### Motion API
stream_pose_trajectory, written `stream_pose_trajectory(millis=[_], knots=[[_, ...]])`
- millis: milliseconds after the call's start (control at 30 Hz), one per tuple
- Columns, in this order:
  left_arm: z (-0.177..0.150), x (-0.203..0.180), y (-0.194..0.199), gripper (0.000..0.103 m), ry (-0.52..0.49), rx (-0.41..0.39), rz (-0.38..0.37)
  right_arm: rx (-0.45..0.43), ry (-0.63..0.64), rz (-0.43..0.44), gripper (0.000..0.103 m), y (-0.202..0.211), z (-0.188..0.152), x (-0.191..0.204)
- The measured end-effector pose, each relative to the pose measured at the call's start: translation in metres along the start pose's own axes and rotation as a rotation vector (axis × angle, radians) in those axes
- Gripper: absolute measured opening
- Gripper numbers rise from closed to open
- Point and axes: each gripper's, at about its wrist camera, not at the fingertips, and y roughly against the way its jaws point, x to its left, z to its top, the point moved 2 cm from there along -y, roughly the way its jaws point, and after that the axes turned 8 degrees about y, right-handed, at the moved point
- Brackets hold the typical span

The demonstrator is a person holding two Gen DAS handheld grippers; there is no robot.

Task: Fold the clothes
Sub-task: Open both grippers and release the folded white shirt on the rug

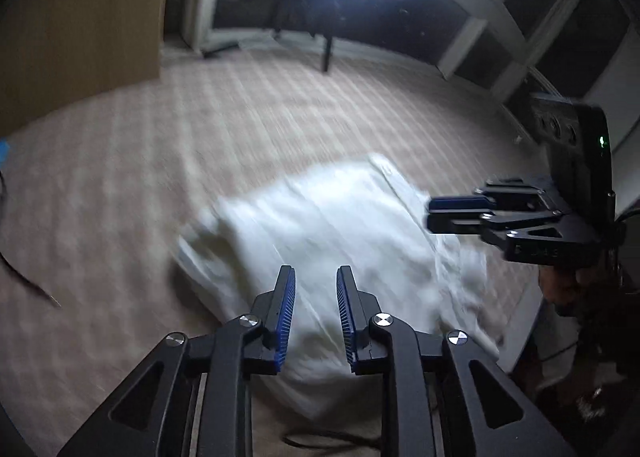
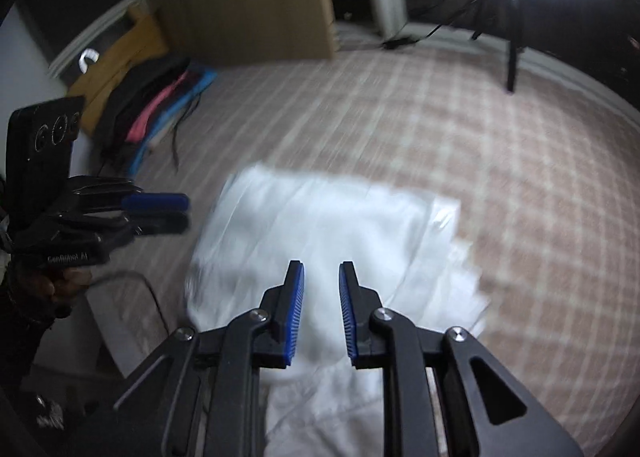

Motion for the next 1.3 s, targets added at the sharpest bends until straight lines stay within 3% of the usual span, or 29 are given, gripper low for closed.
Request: stream_pose_trajectory(millis=[67,100,133,300,333,367,400,433,600,700,900,1067,1300], knots=[[-0.020,0.009,-0.031,0.024,0.078,0.048,0.084,0.078,0.018,-0.021,0.021,-0.022,-0.017,0.003],[-0.028,0.016,-0.040,0.023,0.170,0.017,0.121,0.126,0.022,-0.028,0.021,-0.035,-0.027,0.002],[-0.032,0.019,-0.040,0.024,0.175,-0.009,0.112,0.152,0.035,-0.033,0.021,-0.044,-0.036,0.002],[-0.033,0.024,-0.019,0.026,0.253,-0.019,0.155,0.076,0.005,-0.065,0.022,-0.011,-0.038,-0.002],[-0.034,0.026,-0.009,0.028,0.295,-0.043,0.156,0.036,-0.033,-0.082,0.032,0.005,-0.039,-0.008],[-0.034,0.027,0.000,0.038,0.337,-0.067,0.156,-0.003,-0.070,-0.113,0.054,0.019,-0.041,-0.015],[-0.035,0.030,0.010,0.048,0.384,-0.095,0.150,-0.041,-0.106,-0.158,0.066,0.031,-0.044,-0.024],[-0.037,0.032,0.017,0.050,0.429,-0.121,0.143,-0.075,-0.144,-0.192,0.078,0.041,-0.048,-0.033],[-0.037,0.037,0.029,0.050,0.544,-0.188,0.142,-0.203,-0.311,-0.262,0.078,0.070,-0.061,-0.072],[-0.034,0.036,0.023,0.051,0.553,-0.182,0.155,-0.276,-0.315,-0.286,0.078,0.078,-0.061,-0.075],[-0.025,0.034,0.021,0.051,0.581,-0.179,0.182,-0.150,-0.345,-0.380,0.078,0.069,-0.052,-0.082],[-0.016,0.026,0.009,0.057,0.580,-0.159,0.210,-0.111,-0.290,-0.379,0.078,0.056,-0.040,-0.067],[-0.014,0.024,0.003,0.057,0.591,-0.138,0.237,-0.063,-0.271,-0.339,0.078,0.028,-0.038,-0.056]])
